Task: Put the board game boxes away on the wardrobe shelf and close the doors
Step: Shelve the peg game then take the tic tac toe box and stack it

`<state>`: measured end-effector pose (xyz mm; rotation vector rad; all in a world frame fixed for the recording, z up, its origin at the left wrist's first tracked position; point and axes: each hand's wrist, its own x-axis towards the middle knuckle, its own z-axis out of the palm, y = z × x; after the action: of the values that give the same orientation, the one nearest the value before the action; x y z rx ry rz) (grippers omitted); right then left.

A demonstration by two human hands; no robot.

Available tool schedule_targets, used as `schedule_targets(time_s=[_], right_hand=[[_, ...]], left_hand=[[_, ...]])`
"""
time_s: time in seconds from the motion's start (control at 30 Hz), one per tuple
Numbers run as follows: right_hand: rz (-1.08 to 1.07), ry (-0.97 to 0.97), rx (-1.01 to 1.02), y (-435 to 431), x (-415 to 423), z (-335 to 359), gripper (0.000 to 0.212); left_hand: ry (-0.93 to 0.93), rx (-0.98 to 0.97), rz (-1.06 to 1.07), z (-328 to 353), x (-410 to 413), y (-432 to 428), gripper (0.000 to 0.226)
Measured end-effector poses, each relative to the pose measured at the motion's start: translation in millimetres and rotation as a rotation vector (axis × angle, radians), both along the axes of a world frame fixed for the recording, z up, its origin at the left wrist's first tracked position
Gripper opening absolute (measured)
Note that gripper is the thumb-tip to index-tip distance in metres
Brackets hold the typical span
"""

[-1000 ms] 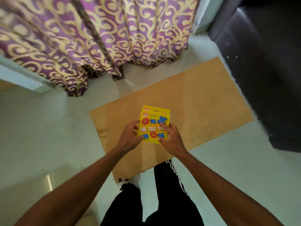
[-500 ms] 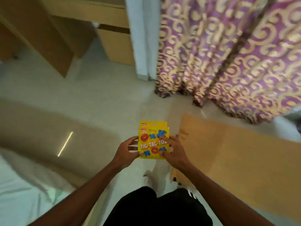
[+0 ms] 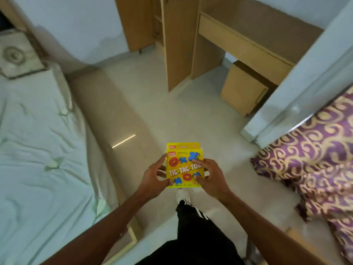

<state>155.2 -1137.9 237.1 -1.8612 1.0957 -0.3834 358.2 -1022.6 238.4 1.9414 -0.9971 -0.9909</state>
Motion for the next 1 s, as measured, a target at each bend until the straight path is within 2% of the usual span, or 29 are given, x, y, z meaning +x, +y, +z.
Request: schedule_targets(time_s=[0.17, 0.3, 0.57, 0.8, 1.0], right_hand=[[0.127, -0.01, 0.025, -100, 101, -1, 0.063], [0.206, -0.006, 0.009, -165, 171, 10, 0.062], [0.394, 0.019, -0.045, -291, 358, 18, 0.063], [0.432, 0.013, -0.047, -371, 535, 22, 0.064], [0.353, 0.002, -0.064, -436, 679, 33, 0.063]], left_hand=[[-0.046, -0.005, 0.108, -8, 87, -78, 0.096], [-0.088, -0.007, 0.145, -5, 143, -127, 0.087], [-0.06, -0.05, 0.332, -4, 298, -225, 0.084], [0.011, -0.072, 0.389, -4, 470, -299, 0.088], [-0.023, -0.079, 0.362, 16, 622, -374, 0.086]])
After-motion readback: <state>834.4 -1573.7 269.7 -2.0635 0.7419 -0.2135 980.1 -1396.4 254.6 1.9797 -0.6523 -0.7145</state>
